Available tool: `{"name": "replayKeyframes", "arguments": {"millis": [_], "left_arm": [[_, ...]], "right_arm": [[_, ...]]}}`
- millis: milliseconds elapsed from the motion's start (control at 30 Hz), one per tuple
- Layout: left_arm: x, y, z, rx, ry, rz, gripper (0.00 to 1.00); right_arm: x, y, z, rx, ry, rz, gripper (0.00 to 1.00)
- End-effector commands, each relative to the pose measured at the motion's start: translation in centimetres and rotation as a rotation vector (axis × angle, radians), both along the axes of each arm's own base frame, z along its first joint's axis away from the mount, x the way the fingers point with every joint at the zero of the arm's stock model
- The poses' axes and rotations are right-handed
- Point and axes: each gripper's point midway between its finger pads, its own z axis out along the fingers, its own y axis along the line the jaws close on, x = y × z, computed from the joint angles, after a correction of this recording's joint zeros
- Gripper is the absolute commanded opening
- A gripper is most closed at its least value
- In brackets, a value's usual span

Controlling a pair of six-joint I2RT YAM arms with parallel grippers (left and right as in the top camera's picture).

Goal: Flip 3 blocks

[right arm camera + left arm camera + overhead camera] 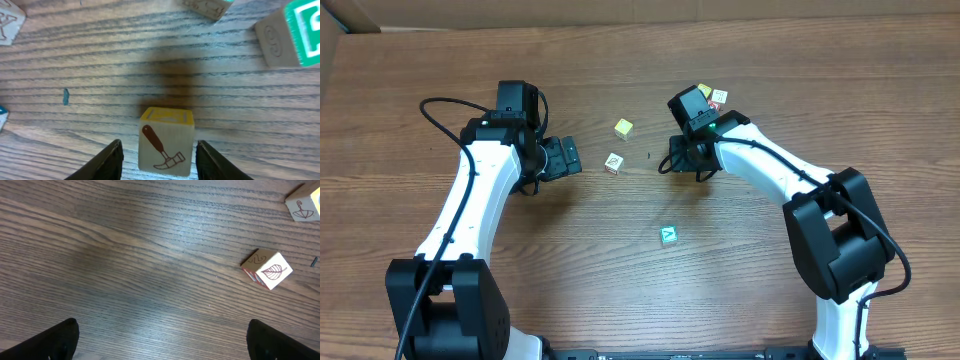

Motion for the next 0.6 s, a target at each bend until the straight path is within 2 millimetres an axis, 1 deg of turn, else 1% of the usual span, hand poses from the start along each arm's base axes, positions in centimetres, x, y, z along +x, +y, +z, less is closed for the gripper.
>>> {"name": "replayKeyframes", "arguments": {"millis": [0, 133, 200, 267, 567], "left_arm": [[0.40, 0.16, 0.31, 0.007, -0.011, 0.016, 1.00], [0.40, 0.16, 0.31, 0.007, -0.011, 0.016, 1.00], [0.40, 0.16, 0.31, 0.007, -0.011, 0.016, 1.00], [0.40, 0.17, 0.31, 0.007, -0.011, 0.016, 1.00], [0.40, 0.16, 0.31, 0.007, -0.011, 0.016, 1.00]], "right_arm": [[0.74, 0.22, 0.05, -0.019, -0.027, -0.002, 0.46], [0.59, 0.10, -0.02, -0.024, -0.021, -0.003, 0.44], [0.67, 0.21, 0.03, -0.018, -0.024, -0.002, 0.37], [0.65, 0.21, 0.02, -0.019, -0.023, -0.002, 0.33], [0.44, 0.08, -0.06, -0.024, -0.014, -0.001, 0.33]]}}
